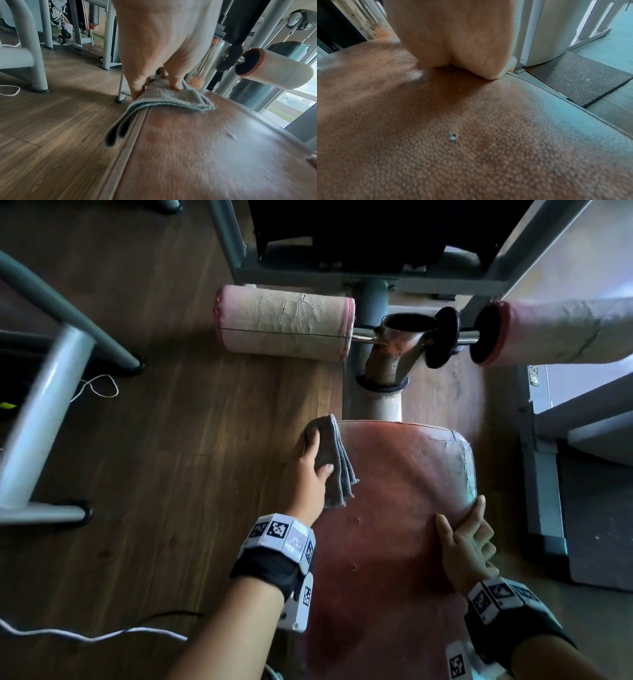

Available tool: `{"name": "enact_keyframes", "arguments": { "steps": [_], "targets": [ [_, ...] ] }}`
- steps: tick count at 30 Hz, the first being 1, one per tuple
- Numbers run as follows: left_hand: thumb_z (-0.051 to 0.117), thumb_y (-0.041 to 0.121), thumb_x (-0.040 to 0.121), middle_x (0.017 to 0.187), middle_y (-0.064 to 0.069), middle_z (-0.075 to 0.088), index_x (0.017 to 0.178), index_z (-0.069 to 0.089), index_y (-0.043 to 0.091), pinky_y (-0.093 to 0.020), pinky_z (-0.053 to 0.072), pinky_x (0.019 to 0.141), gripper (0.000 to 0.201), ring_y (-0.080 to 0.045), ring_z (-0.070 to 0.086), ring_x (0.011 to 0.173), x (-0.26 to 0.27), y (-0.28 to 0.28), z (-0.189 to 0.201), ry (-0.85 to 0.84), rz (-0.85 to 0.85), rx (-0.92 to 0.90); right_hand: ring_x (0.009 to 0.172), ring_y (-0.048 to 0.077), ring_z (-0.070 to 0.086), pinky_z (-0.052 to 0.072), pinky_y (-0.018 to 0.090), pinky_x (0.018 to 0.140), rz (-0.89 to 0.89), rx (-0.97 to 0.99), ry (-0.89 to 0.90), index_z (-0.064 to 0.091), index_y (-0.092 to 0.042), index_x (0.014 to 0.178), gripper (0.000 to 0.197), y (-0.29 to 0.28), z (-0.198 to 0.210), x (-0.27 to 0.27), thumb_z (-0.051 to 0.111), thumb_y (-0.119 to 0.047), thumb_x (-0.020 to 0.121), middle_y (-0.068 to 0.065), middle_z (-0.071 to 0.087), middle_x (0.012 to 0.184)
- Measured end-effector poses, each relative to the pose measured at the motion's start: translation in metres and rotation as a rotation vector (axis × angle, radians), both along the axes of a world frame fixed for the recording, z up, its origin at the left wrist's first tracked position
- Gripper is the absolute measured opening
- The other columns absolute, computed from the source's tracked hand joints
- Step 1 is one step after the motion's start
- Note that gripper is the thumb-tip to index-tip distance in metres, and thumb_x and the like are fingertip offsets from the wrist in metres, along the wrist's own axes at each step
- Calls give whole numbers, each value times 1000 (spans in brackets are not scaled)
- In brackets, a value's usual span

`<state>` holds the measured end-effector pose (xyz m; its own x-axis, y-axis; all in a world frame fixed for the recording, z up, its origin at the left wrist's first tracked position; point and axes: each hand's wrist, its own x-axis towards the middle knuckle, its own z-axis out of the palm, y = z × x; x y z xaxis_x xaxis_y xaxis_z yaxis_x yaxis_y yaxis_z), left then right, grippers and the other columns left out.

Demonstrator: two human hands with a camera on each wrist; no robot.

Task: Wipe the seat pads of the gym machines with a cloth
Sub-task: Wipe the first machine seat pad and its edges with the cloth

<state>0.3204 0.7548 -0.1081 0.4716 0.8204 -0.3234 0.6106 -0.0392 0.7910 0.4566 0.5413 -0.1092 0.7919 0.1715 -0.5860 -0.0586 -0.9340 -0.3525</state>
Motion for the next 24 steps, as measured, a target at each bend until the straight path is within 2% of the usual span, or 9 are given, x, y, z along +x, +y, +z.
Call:
{"name": "enact_keyframes", "arguments": {
  "steps": [2,4,6,11,14,15,17,19,24],
  "targets": [
    [63,6,90,148,-6,43,151,29,21,-16,24,105,71,-16,44,132,-9,-13,2,-9,8,15,138,34,19,15,58,109,-1,6,0,-15,-40,148,79,0,0,0,39,-56,93,3,11,154],
    [65,5,88,150,-6,41,150,31,20,-14,21,107,73,-5,37,130,-19,-27,3,-11,9,45,137,34,20,15,56,109,2,9,-1,-15,-40,149,79,-1,1,0,39,-56,93,3,11,154],
    [67,4,86,152,-5,37,150,33,19,-15,16,110,73,-1,31,129,-22,-31,2,-9,11,81,137,34,21,15,56,109,3,17,-7,-15,-39,149,79,-1,1,-1,39,-56,93,3,12,153],
    [63,2,89,154,-10,34,151,28,18,-19,17,112,73,-21,34,140,0,0,-3,12,-25,24,136,34,22,15,56,109,2,13,-21,-15,-39,149,78,0,0,-2,38,-56,93,2,13,153],
    [61,4,91,155,-7,32,152,27,20,-13,14,107,72,-19,33,140,8,11,-2,-5,-39,-11,136,35,22,16,56,110,10,17,-18,-16,-40,148,78,0,0,-2,37,-56,93,3,12,153],
    [61,6,91,155,-6,32,152,26,22,-15,16,109,72,-19,34,140,6,9,-2,0,-38,6,136,35,22,16,56,110,10,17,-16,-16,-40,148,78,-1,0,-2,37,-56,93,3,12,153],
    [64,9,90,154,-6,34,152,26,24,-29,22,117,74,-19,37,139,-3,-1,-5,3,-34,39,136,35,21,14,57,110,10,21,-12,-15,-40,148,78,-2,-1,-1,37,-57,93,3,11,153],
    [66,9,88,154,-5,35,152,27,26,-38,25,119,77,-17,36,140,-17,-18,-9,-41,-18,35,137,34,20,13,57,110,11,31,-6,-16,-40,148,79,-1,-1,-1,38,-56,93,3,10,154],
    [67,4,87,152,-1,33,151,29,24,-25,21,117,77,-6,29,137,-25,-37,-8,-81,7,28,137,34,20,14,57,109,17,32,-18,-16,-39,149,78,-2,-3,-2,37,-56,94,3,9,154]
  ]
}}
